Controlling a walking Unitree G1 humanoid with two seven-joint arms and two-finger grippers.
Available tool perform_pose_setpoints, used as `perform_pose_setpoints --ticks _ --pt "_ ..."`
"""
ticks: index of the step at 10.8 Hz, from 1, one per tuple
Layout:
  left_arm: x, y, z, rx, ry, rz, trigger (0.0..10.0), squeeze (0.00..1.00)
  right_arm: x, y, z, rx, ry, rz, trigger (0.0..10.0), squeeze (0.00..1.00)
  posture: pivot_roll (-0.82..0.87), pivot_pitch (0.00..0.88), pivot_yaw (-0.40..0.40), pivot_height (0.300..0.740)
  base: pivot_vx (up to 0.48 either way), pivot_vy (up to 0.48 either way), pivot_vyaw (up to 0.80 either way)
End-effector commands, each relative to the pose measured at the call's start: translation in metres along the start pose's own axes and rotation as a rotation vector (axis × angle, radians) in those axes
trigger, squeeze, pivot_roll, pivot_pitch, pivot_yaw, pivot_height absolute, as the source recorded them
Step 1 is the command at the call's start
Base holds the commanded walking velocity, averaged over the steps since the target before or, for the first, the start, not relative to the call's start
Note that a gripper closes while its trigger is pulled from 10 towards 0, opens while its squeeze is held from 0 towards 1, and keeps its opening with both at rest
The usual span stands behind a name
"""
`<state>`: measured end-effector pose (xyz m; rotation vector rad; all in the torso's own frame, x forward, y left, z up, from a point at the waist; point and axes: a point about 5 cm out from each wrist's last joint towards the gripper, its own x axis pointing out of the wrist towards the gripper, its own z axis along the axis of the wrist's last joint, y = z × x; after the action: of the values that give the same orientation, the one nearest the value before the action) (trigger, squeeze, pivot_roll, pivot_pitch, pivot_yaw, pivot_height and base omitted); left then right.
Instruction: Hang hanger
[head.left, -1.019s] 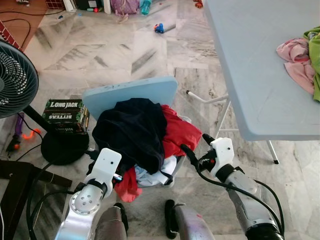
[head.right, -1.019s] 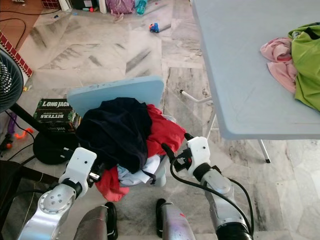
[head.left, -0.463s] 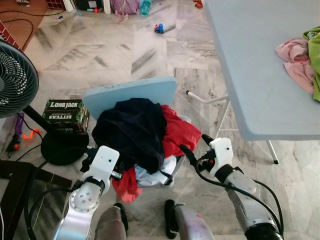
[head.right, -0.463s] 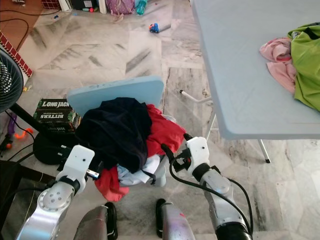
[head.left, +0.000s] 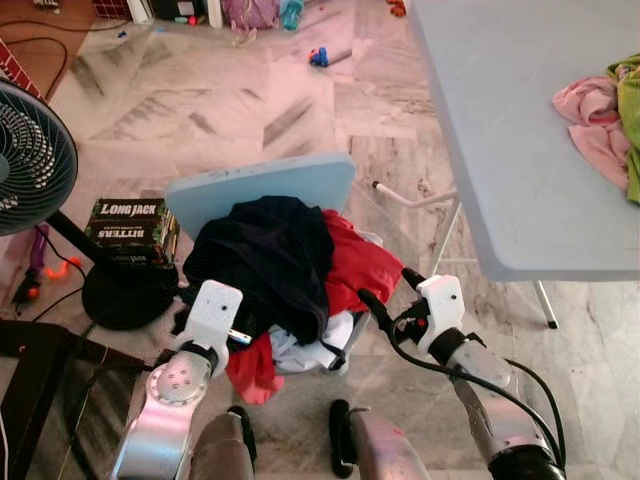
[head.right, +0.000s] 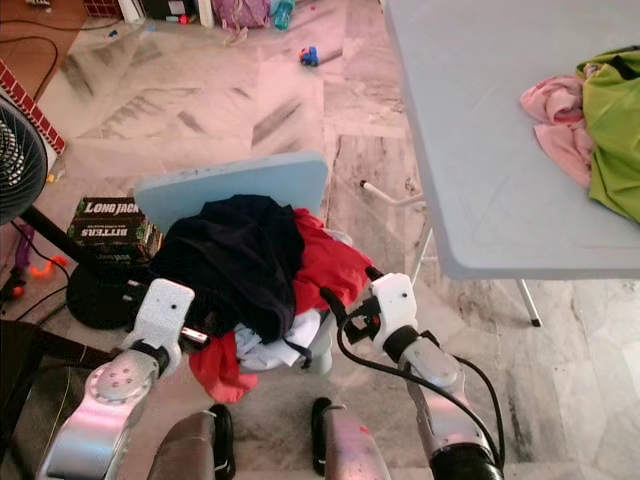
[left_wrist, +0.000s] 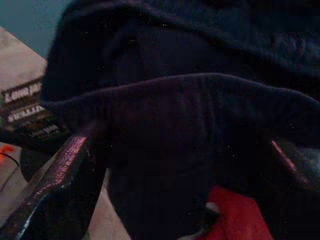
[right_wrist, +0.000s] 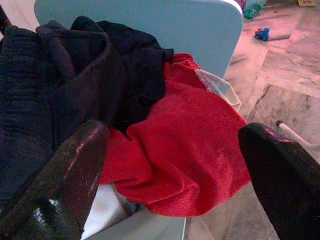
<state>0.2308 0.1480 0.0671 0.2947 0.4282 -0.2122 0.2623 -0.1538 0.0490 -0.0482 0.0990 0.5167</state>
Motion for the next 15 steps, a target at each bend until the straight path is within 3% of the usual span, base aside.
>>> perform_pose_setpoints --ticks 1,2,6,15 --pt "0.0 -0.003 -0.008 -0.018 0.033 -0.02 10.0 0.0 -0.004 0.001 -0.006 0.002 0.02 -0.002 10.0 0.0 0.04 0.232 -0.063 0.74 0.0 0.0 0.0" --pt "0.001 -0.005 -0.01 -0.046 0.036 -0.041 0.0 0.0 -0.005 0.001 -0.006 0.001 0.021 -0.001 10.0 0.0 0.04 0.235 -0.064 0.74 0.0 0.0 0.0" --pt "0.004 -0.006 -0.02 -0.023 0.053 -0.056 0.0 0.0 -0.005 0.0 -0.006 -0.003 0.024 -0.004 10.0 0.0 0.04 0.234 -0.062 0.74 0.0 0.0 0.0" --pt "0.004 -0.003 -0.008 0.028 -0.1 0.033 0.0 0.0 -0.003 0.002 -0.007 -0.007 0.024 0.003 10.0 0.0 0.04 0.226 -0.062 0.74 0.0 0.0 0.0"
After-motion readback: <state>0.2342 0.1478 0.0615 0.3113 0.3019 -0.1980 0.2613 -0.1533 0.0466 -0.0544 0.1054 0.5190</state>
